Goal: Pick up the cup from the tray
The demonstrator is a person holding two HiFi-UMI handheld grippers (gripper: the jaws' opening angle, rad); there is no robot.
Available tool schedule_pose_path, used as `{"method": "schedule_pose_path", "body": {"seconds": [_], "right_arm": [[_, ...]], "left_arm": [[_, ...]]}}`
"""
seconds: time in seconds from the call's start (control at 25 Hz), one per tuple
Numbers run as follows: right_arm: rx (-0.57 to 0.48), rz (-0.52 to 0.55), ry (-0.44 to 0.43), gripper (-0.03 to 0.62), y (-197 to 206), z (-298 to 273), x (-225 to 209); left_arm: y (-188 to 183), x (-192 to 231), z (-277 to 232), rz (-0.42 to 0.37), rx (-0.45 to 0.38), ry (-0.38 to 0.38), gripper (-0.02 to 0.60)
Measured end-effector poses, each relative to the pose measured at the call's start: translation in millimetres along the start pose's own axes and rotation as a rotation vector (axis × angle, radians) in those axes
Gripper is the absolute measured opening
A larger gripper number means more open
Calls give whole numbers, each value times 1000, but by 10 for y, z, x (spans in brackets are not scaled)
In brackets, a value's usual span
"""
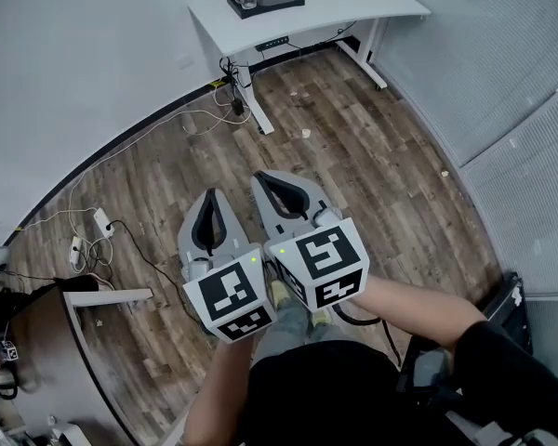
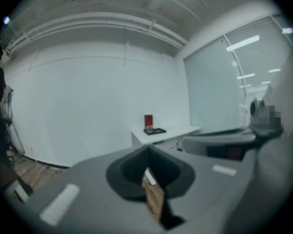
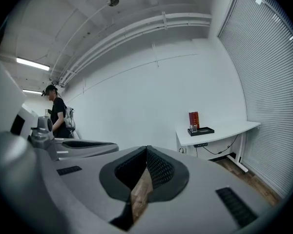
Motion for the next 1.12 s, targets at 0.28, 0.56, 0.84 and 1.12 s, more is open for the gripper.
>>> {"method": "schedule_pose_path", "body": {"seconds": [0.28,0.56,0.84,1.12], "right_arm": [[1,25,21,11,-77,-393,14],[6,28,45,11,-40,-625,27],[4,35,57,11,-91,-722,-70],[0,20,40,11,-165,-896,-283]], "left_arm": [[-13,267,-314,31,-9,8,3],[44,428,-508,41,-6,22,3],[-1,421,-655,41,-8,27,3],[-95,364,-905,29,1,11,3]]}}
Point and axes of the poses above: the fingertips, and each gripper's own axes: z backward along the fingers, x to its left, y out of its underside, the point moved 7 cm from there along z, backward along the fingers, and after that the axes turned 3 degrees about -y, right-handed, at the moved point
